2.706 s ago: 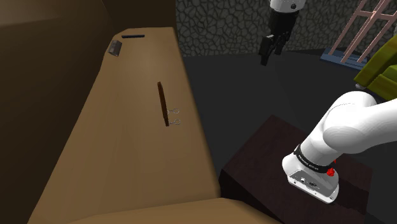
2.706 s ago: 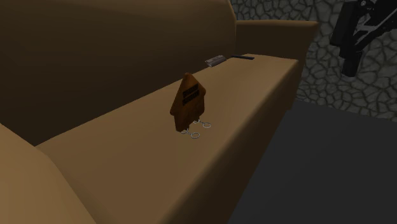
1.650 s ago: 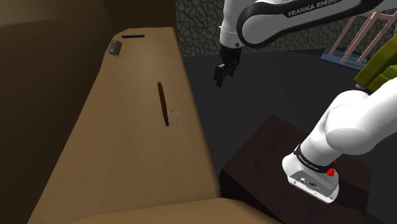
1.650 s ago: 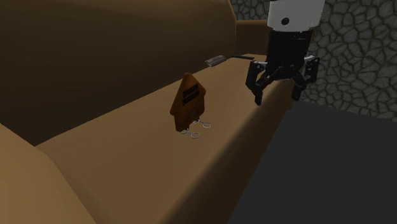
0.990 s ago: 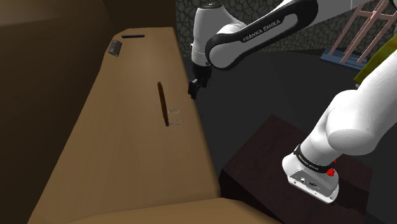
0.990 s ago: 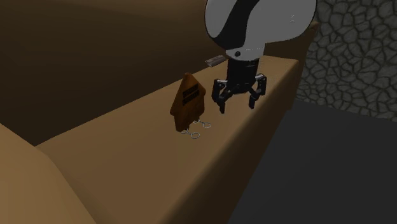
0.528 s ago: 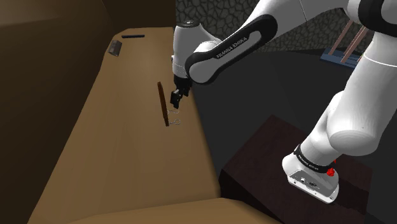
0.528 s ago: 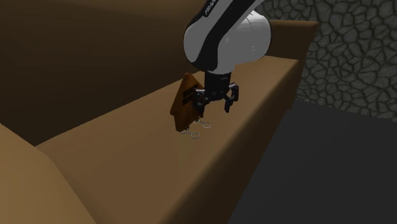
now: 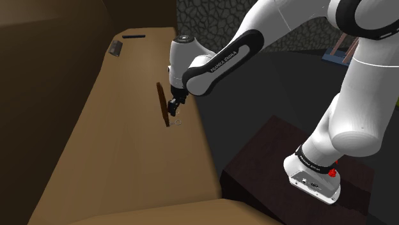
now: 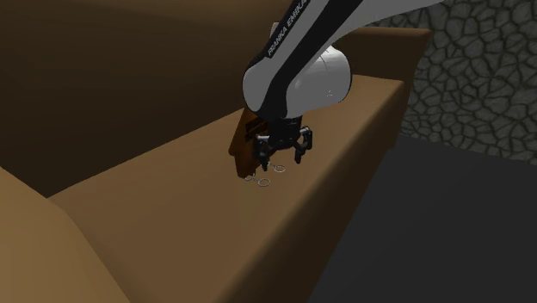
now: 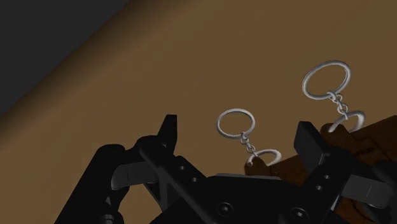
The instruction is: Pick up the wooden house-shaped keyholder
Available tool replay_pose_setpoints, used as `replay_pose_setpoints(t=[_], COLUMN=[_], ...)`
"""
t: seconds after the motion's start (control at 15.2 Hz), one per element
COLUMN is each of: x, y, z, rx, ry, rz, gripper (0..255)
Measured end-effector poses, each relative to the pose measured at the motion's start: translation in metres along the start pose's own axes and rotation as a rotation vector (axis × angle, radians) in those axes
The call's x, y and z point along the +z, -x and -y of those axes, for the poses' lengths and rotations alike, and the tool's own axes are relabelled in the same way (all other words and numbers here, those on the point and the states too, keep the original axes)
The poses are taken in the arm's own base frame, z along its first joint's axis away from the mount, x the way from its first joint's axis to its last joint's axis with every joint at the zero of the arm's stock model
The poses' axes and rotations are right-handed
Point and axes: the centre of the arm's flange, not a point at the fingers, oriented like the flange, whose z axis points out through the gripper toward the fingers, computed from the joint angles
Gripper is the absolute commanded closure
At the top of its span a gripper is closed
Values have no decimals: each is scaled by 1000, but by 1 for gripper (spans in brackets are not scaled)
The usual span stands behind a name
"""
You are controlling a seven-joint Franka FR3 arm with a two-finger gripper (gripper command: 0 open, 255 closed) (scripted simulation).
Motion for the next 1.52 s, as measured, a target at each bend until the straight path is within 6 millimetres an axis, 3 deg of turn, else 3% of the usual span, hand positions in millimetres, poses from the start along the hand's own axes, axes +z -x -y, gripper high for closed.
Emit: replay_pose_setpoints(t=[0.07, 0.13, 0.86, 1.52], x=[5, 6, 5, -44], y=[1, 1, 1, -7], z=[0, 1, 1, 0], rx=[0, 0, 0, 0], ry=[0, 0, 0, 0], rz=[0, 0, 0, -1], gripper=[0, 255, 255, 255])
